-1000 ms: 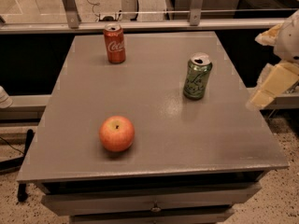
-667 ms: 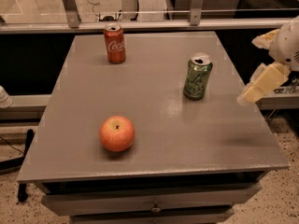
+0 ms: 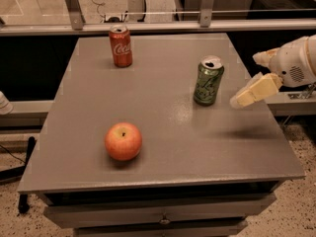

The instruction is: Knock green can over

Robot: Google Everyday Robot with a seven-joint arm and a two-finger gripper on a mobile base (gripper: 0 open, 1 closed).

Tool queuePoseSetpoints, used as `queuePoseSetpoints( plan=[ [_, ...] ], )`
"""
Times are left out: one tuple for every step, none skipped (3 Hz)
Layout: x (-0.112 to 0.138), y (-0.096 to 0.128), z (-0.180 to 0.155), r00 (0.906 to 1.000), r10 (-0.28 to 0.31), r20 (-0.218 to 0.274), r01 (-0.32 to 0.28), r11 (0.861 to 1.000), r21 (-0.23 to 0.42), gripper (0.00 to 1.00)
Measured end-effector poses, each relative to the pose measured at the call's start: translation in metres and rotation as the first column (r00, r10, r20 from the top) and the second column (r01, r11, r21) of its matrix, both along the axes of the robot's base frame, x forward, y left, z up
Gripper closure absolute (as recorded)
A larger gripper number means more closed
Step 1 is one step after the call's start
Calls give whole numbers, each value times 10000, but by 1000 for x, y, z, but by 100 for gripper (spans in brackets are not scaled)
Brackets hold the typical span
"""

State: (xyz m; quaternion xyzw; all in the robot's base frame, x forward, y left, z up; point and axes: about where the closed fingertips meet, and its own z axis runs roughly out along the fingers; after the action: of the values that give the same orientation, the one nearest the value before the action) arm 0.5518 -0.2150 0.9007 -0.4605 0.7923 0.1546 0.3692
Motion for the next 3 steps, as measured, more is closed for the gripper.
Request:
queuePoseSetpoints(
  plan=[
    [8,17,-13,9998,-113,-156,132,9920,1254,0],
    [14,40,-22,9996,-26,-276,90,9722,2341,0],
    [17,70,-20,9991,406,-116,-351,9508,3078,0]
  ],
)
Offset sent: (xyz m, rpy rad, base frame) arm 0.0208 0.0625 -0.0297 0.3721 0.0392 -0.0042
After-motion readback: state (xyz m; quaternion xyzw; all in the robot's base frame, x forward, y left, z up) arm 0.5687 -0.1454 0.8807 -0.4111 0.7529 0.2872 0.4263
